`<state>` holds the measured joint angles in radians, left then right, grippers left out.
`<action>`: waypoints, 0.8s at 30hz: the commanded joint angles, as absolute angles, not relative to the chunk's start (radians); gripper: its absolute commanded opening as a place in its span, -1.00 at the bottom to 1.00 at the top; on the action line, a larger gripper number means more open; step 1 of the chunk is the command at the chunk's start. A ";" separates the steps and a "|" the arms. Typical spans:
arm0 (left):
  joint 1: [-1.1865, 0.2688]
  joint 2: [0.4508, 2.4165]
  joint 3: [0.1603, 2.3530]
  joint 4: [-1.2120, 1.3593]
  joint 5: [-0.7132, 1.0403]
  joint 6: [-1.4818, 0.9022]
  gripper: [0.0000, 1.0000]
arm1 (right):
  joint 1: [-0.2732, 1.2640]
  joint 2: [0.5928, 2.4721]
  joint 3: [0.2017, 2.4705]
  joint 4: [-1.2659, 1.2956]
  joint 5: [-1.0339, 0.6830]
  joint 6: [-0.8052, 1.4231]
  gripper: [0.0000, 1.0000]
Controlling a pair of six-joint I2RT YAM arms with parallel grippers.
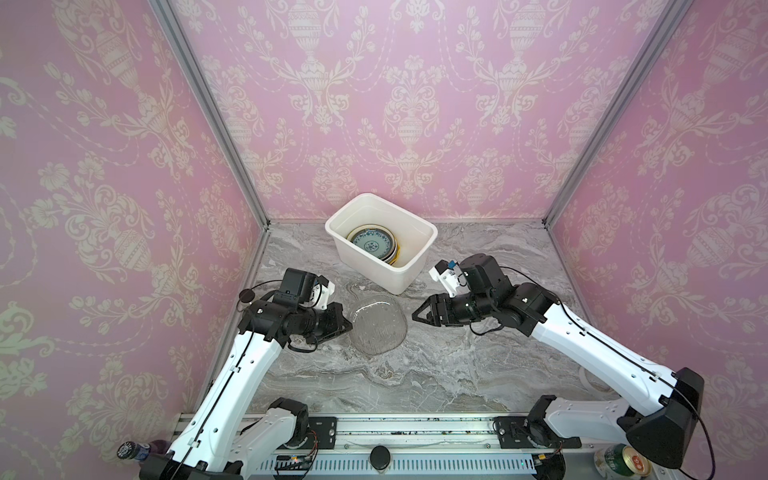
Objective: Place the plates into the plastic bin on the countertop
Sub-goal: 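Grip the clear glass plate rim with the right gripper while the left holds it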
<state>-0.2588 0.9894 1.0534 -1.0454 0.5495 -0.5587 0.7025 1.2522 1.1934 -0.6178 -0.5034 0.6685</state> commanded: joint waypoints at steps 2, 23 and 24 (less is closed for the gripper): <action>-0.300 1.003 1.108 -1.092 0.591 -0.575 -1.00 | 0.702 1.244 1.223 -0.637 -0.548 0.633 0.15; -0.391 1.026 1.134 -1.027 0.547 -0.645 -1.00 | 0.717 1.316 1.244 -0.555 -0.509 0.685 -0.55; -0.392 1.025 1.131 -1.024 0.542 -0.647 -1.00 | 0.723 1.316 1.244 -0.558 -0.507 0.684 -0.57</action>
<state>-0.3820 1.0294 1.1107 -1.0439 0.5632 -0.6258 0.7078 1.3087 1.2140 -0.5743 -0.5232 0.6811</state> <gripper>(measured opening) 0.059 0.224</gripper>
